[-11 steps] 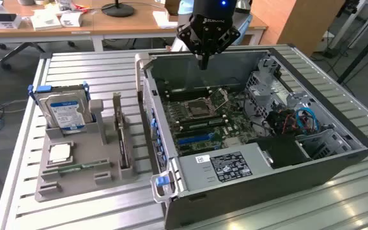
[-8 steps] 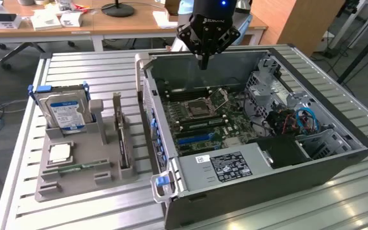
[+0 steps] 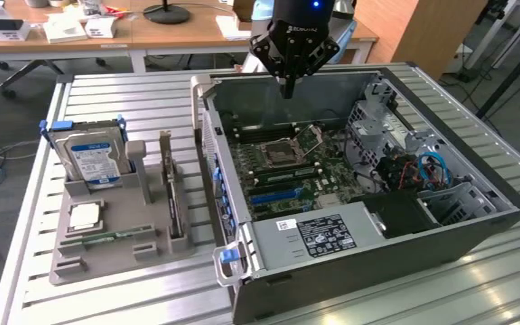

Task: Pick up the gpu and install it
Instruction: 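Reach for the gpu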

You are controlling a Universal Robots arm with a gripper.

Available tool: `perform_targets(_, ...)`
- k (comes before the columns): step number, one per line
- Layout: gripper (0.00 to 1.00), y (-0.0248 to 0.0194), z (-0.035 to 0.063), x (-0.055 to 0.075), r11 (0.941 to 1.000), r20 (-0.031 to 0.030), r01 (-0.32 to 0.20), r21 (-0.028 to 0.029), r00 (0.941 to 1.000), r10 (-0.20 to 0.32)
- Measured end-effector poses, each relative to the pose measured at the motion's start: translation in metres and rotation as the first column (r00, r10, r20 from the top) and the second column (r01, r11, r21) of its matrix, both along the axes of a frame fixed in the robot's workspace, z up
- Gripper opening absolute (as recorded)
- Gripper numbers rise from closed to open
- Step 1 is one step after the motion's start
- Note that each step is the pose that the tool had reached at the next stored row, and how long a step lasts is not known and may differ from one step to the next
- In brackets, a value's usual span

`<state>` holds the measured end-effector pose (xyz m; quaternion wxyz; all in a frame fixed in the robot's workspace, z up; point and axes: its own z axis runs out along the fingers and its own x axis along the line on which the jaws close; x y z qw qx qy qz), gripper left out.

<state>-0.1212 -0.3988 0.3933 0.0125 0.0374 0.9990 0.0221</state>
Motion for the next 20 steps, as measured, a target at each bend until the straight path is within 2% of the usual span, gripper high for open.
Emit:
perform_targets(6,0.1,0.0,0.0,-0.005,1.0,0.0,0.0,-0.0001,1.0,0.0)
perform_targets(20,0.1,0.0001,-0.0005,-0.038,1.0,0.0,0.001,0.0,1.0,-0.001)
